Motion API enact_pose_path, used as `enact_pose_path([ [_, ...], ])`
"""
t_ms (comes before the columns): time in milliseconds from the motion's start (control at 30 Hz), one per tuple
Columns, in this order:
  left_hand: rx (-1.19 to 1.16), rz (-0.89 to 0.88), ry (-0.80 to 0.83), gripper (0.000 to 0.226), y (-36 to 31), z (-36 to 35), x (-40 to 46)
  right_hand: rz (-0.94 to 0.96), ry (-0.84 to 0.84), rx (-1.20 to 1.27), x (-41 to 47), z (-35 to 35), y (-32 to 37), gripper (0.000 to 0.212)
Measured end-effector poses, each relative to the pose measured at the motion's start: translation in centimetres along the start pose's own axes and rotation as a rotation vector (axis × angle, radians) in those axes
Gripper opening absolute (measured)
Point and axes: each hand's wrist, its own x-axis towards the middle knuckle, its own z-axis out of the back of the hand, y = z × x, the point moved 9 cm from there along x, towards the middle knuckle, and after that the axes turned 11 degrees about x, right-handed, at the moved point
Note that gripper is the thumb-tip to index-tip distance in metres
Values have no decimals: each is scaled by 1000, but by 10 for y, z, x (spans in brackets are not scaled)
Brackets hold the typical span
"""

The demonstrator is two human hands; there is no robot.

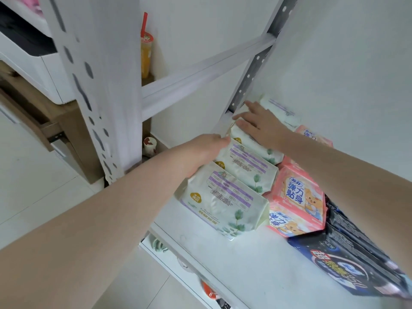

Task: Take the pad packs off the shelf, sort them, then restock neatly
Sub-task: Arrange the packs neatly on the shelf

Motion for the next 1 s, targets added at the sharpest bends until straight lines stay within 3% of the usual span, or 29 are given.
enact_pose_path([
  [100, -78, 16, 49, 34, 3, -3, -5, -52, -43, 49, -3, 6, 8, 53],
  [233, -107, -32, -76, 35, 2, 14, -5, -19, -67, 90, -17, 3, 29, 60],
  [333, -127, -44, 46, 18, 3, -1, -12, -57, 3, 11, -29, -10, 24, 51],
  [467, -76, -105, -49, 48, 6, 6, -15, -63, -76, 241, -47, 1, 34, 59],
  [600, -43, -206, -104, 60, 20, 12, -31, -159, -161, 499, -109, -1, 51, 64],
  [700, -29, -224, 0, 72, 35, -5, -44, -199, -142, 308, -149, -20, 66, 82],
  [800, -43, -280, -46, 48, 32, -11, -50, -259, -149, 100, -158, -30, 65, 83],
  [900, -8, -324, -85, 38, 21, -11, -54, -263, -148, 80, -157, -26, 68, 80],
  [967, 153, -336, -164, 48, 12, -6, -57, -258, -164, 141, -164, -18, 65, 76],
  [1000, 359, -328, -265, 57, 5, 0, -56, -264, -202, 166, -172, -11, 59, 72],
])
